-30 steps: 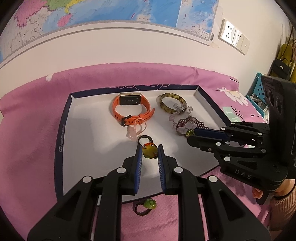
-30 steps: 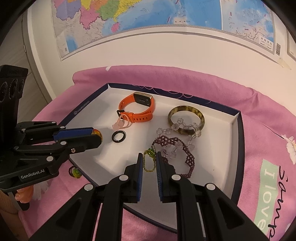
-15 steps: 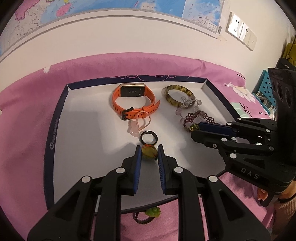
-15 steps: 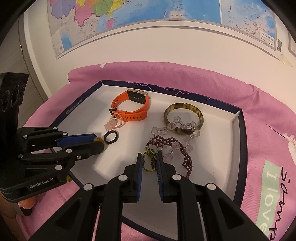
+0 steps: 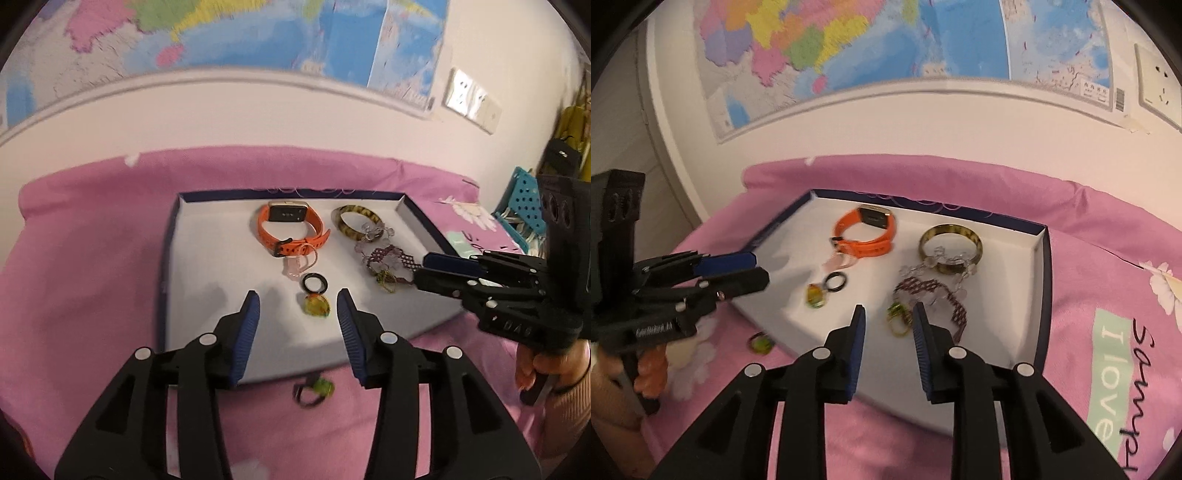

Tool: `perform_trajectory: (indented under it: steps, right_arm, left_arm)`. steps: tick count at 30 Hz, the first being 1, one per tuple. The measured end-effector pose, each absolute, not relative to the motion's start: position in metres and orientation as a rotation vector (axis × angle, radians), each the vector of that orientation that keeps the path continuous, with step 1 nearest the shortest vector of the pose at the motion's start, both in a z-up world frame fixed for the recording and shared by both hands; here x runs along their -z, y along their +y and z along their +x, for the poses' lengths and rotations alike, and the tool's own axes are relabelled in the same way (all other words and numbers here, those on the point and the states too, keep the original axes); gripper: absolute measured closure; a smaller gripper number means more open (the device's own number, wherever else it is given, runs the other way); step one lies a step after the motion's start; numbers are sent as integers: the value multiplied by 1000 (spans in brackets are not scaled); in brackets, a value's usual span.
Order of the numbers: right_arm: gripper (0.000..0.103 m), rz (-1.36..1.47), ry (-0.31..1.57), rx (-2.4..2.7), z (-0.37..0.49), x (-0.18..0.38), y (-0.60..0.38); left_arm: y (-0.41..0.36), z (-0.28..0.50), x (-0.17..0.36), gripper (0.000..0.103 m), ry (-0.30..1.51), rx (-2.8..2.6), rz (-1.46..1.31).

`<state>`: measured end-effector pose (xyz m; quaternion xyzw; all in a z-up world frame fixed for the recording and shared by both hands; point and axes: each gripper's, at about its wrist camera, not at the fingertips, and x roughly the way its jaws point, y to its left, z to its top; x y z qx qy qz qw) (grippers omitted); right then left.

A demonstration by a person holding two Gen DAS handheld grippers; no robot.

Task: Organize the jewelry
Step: 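Move the left gripper to the green stone ring while the right gripper reaches the silver ring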

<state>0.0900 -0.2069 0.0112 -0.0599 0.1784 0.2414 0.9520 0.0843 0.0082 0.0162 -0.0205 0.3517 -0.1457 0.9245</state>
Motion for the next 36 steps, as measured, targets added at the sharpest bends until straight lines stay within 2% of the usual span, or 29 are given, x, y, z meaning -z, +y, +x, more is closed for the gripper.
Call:
perform_trajectory:
  steps: [3,9,15,30,33,36]
  right_arm:
    - [75,-126,359,-532,72,-7,-211]
    - [74,-156,400,-599,50,13,-206]
    - [74,-168,472,-593,54,34,-190]
    - [75,-155,491,-520,68,34,-172]
    - [80,-174,488,-496,67,35,-169]
    - [89,-182,488,-482,68,35,-166]
  left_arm:
    - [18,63,-19,56,705,320,-10]
    - [22,38,0,56,759,373,35]
    - [10,41,15,56,812,396,60]
    - [4,60,24,59,865,396,50]
    - [1,62,25,61,867,405,54]
    - [-2,63,25,63,868,405,62]
